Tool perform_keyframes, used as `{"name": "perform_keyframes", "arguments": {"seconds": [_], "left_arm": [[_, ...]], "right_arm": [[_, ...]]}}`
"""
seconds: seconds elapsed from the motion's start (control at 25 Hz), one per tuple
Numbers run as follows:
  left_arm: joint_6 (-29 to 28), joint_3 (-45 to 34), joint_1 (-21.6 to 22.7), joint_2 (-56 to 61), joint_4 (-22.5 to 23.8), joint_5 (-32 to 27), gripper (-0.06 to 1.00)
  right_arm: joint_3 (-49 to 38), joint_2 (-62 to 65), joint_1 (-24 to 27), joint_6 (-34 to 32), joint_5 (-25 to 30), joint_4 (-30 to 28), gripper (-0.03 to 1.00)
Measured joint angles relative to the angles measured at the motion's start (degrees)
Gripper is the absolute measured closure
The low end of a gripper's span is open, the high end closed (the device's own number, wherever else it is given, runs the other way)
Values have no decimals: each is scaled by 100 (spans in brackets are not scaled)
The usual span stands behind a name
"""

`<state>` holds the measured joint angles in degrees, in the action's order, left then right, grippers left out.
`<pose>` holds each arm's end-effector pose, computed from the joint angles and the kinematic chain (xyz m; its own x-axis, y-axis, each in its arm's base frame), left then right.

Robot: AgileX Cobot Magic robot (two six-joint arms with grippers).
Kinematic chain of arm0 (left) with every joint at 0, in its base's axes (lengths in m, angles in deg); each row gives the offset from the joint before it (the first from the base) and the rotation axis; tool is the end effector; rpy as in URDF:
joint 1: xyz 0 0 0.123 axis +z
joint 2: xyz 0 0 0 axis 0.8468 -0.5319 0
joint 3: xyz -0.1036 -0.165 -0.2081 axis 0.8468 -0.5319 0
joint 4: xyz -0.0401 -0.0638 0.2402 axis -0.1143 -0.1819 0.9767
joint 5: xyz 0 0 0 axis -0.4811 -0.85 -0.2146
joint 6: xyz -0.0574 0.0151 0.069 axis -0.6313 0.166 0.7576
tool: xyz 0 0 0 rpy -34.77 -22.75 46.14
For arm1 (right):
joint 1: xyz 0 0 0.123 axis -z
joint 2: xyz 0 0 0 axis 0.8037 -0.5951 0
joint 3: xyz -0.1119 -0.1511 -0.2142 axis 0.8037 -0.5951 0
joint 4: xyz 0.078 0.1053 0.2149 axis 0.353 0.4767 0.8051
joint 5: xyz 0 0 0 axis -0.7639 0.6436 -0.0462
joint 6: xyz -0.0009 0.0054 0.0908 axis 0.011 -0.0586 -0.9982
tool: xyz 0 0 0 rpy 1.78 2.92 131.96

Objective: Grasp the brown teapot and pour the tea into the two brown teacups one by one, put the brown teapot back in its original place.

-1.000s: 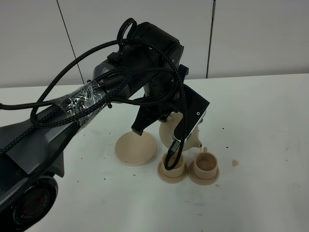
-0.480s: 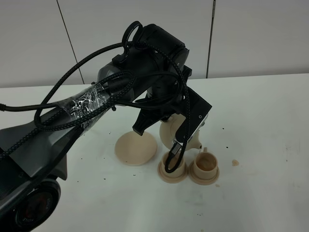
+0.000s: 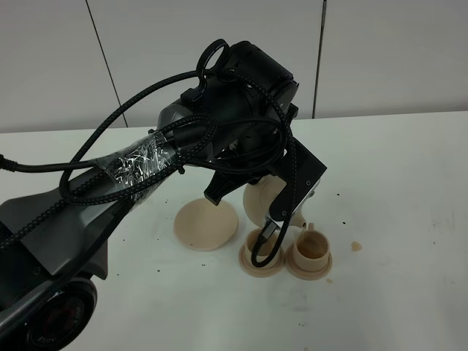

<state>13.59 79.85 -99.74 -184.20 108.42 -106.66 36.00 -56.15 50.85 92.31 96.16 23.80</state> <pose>0.3866 -0.3060 0.2498 0.5933 0.7308 0.3376 0.6480 -0.6824 0.3383 -0.0094 0.0262 0.2766 -0.4512 -0.0355 -0.8917 -0.3108 0.9429 0.1197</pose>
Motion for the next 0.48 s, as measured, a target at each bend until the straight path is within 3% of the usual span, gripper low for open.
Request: {"name": "perform_keyframes", "arguments": {"seconds": [0.48], "left_arm": [[32,0,-115,0,249,0,77]], "right_arm": [[0,0,0,0,0,0,62]]}}
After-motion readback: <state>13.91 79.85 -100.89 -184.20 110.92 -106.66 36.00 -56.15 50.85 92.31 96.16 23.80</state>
